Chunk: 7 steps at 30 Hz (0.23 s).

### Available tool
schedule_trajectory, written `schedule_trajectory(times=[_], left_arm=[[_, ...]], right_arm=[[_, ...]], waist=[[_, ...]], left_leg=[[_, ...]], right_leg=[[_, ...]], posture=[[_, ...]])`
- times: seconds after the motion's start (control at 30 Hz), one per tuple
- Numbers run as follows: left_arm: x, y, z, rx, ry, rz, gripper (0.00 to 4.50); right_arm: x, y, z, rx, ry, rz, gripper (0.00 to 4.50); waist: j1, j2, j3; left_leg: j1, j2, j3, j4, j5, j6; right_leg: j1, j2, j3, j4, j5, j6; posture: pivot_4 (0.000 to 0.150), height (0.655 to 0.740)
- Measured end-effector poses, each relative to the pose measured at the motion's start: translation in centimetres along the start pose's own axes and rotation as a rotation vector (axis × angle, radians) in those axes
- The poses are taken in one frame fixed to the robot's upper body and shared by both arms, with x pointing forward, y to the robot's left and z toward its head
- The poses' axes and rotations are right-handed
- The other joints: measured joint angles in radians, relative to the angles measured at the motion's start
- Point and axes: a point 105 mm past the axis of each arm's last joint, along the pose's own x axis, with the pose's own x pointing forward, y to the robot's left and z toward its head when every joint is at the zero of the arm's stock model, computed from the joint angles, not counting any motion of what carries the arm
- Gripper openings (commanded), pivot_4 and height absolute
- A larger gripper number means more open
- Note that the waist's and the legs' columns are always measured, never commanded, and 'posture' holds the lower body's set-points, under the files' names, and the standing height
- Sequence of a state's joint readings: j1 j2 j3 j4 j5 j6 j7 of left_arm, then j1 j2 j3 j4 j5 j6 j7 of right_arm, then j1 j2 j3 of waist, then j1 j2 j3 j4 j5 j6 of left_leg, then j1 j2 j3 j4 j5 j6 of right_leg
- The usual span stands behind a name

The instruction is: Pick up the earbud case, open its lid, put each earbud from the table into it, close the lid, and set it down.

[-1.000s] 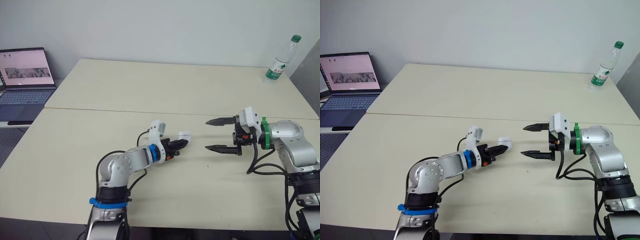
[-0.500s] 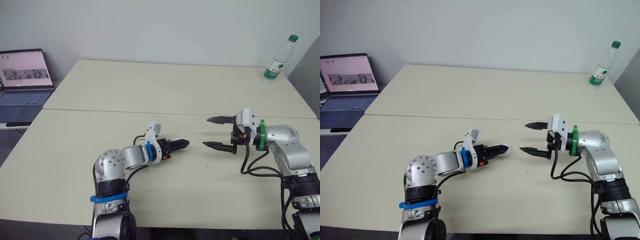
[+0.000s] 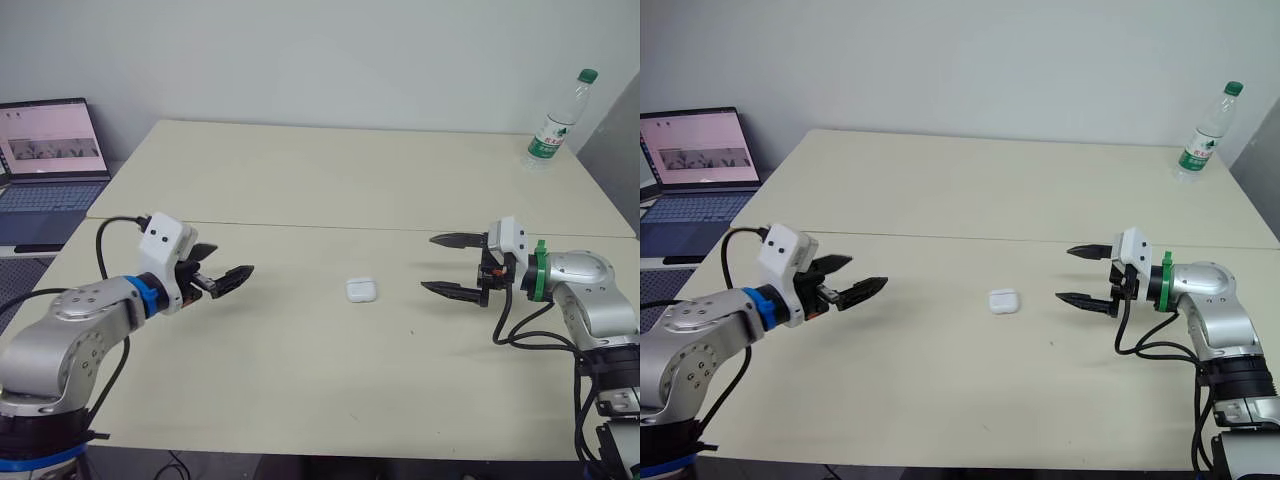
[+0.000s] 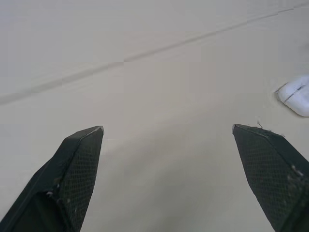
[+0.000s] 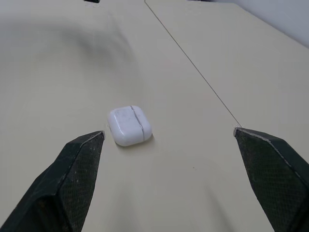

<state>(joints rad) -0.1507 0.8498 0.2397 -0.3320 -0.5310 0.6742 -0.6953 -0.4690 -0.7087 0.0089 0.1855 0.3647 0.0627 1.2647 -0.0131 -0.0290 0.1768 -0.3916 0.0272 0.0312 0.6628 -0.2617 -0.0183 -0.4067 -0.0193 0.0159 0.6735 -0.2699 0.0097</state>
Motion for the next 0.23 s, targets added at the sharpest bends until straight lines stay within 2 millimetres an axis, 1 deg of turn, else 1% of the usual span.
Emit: schedule_trajectory(times=[0.07,0.23], left_arm=[[-0.09,0.24,-0.26,0.016,-0.022,-0.015,4.48],[-0.22,0.24,0.28,0.044,-0.088,-0.046,4.48]], right_arm=[[-0.21,-0.04,-0.02,0.0,0.009,0.002,4.5],[-0.62,-0.33,0.13,0.008,0.014,-0.009,4.5]], waist=[[0.005,0.0,0.0],[0.009,-0.001,0.0]], left_leg=[[-0.001,0.001,0.0,0.0,-0.001,0.001],[-0.002,0.002,-0.001,0.0,-0.001,0.001]], right_leg=[[-0.001,0.0,-0.001,0.0,0.0,0.0],[-0.002,0.001,-0.002,0.001,0.0,0.0]], posture=[[0.15,0.74],[0.15,0.74]])
